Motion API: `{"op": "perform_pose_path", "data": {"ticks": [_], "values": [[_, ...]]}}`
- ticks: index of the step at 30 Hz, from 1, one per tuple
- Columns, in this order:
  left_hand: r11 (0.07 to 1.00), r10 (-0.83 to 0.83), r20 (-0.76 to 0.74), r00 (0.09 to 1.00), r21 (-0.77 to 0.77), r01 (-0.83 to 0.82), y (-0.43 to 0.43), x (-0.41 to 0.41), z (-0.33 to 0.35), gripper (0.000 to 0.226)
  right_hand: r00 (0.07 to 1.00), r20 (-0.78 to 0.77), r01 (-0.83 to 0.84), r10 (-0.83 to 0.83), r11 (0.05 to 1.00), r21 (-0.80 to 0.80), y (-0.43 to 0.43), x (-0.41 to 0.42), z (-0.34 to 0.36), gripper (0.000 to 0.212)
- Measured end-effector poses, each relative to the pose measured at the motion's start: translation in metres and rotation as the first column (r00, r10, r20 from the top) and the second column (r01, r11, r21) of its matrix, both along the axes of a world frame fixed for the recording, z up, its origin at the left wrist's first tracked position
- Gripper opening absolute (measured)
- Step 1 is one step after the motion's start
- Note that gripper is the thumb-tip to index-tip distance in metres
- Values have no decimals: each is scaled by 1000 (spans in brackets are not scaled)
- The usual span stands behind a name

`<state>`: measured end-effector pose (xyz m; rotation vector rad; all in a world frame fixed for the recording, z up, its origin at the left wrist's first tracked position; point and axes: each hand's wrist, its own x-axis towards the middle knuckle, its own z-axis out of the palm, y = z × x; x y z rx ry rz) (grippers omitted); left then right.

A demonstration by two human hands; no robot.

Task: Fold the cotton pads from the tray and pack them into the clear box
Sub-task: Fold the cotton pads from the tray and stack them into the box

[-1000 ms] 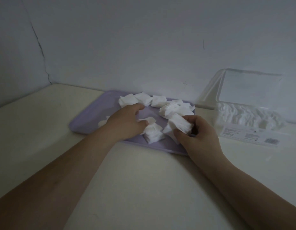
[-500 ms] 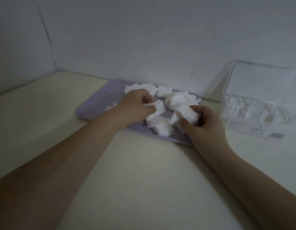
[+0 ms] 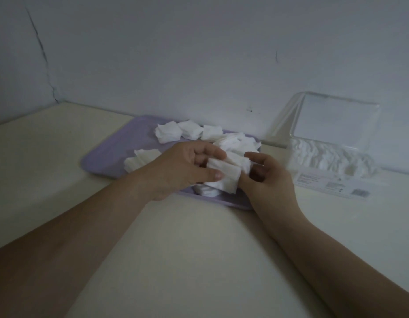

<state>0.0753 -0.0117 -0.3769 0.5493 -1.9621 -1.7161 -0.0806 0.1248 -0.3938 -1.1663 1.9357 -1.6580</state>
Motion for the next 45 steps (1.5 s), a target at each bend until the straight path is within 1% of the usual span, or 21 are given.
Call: {"op": "perform_pose_path", "data": {"ticks": [6, 9, 13, 19, 20, 21, 23, 24, 26, 28, 30, 32, 33, 34, 35, 37, 38, 40, 41, 43, 45], "values": [[993, 98, -9, 995, -58, -99, 1, -2, -2, 41, 991, 77, -108, 112, 993, -51, -3, 0, -4, 45], [988, 142, -22, 990, -61, -143, 2, -2, -3, 38, 984, 108, -133, 141, 988, -75, -1, -2, -4, 37], [967, 221, -14, 975, -125, -221, 9, -5, -2, 35, 974, 163, -137, 156, 983, -119, -1, -2, -3, 33], [961, 239, 23, 971, -149, -233, 12, -9, 0, 34, 962, 221, -128, 160, 980, -154, 1, 0, 3, 28], [963, 234, 25, 972, -146, -228, 12, -9, 0, 35, 957, 238, -130, 164, 980, -149, 1, 0, 4, 30], [963, 233, 27, 972, -145, -227, 13, -10, 0, 35, 956, 238, -145, 174, 980, -135, 1, 0, 4, 40], [961, 236, 43, 971, -156, -227, 13, -10, 0, 35, 970, 172, -164, 171, 985, -56, 1, 0, 2, 69], [960, 232, 53, 971, -171, -220, 13, -10, -1, 35, 980, 126, -151, 154, 988, -27, 1, 0, 1, 73], [958, 223, 63, 973, -199, -207, 15, -9, 1, 32, 995, 63, -74, 75, 997, -18, 0, 2, 0, 66], [957, 237, 34, 971, -178, -228, 15, -8, 5, 31, 998, 69, 10, -7, 999, -41, -1, 0, -1, 55], [946, 299, -9, 954, -125, -298, 11, -6, 13, 36, 997, 64, 47, -44, 998, -49, 0, 0, -1, 46], [905, 383, -36, 923, -188, -382, 0, -3, 18, 37, 996, 55, 69, -66, 996, -61, 0, -1, -1, 46], [872, 416, -12, 909, -278, -403, -7, 0, 19, 33, 996, 45, 77, -74, 995, -61, 0, -1, -1, 47], [842, 430, 60, 901, -387, -377, -13, 4, 19, 27, 996, 38, 84, -82, 995, -55, 0, -1, 0, 49], [834, 415, 174, 893, -464, -297, -15, 8, 20, 22, 996, 29, 89, -87, 995, -47, 0, -1, 0, 51], [845, 353, 418, 837, -526, -93, -14, 13, 19, 35, 996, -8, 94, -94, 995, -18, 0, -2, -1, 52], [836, 335, 492, 803, -549, -13, -12, 13, 18, 43, 995, -32, 96, -96, 995, -3, -1, -2, -1, 52], [809, 320, 546, 774, -583, 77, -7, 13, 21, 50, 994, -52, 96, -96, 995, 12, -1, -1, -2, 51], [802, 321, 550, 771, -591, 88, -7, 13, 22, 47, 994, -51, 95, -94, 995, 15, -1, -1, -2, 50], [807, 332, 539, 774, -587, 63, -8, 14, 23, 39, 995, -50, 90, -88, 996, 25, 0, 0, -1, 49], [826, 344, 516, 785, -564, 9, -9, 15, 21, 40, 995, -63, 77, -75, 997, 30, 1, 0, 0, 47]]}}
